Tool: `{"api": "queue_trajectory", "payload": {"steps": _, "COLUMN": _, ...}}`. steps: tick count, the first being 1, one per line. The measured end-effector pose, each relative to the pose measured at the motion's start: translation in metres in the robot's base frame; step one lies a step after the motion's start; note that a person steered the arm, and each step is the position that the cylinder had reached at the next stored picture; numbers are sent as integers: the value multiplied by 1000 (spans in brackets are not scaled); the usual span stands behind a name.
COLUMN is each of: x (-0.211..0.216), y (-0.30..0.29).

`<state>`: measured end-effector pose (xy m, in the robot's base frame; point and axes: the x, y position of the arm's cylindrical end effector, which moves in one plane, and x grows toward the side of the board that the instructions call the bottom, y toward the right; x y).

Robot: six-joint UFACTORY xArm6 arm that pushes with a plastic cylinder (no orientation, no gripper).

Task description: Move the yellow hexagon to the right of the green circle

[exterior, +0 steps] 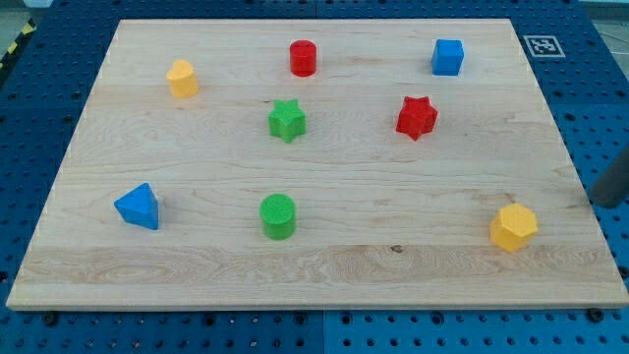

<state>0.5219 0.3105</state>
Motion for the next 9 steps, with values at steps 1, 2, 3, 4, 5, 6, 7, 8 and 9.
{"api": "queue_trajectory", "payload": {"steps": 1, "x": 22, "y": -19}}
{"api": "queue_trajectory", "payload": {"steps": 2, "x": 22, "y": -38}}
{"api": "queue_trajectory", "payload": {"steps": 3, "x": 22, "y": -53}}
{"api": "queue_trajectory", "payload": {"steps": 4, "x": 22, "y": -73}}
{"api": "queue_trajectory", "payload": {"steps": 5, "x": 22, "y": -85}}
{"api": "queue_trajectory", "payload": {"steps": 6, "x": 17, "y": -101}}
{"api": "queue_trajectory", "payload": {"steps": 7, "x": 17, "y": -106}}
{"api": "queue_trajectory", "payload": {"steps": 8, "x": 17, "y": -106}}
{"api": "queue_trajectory", "payload": {"steps": 9, "x": 16, "y": -106}}
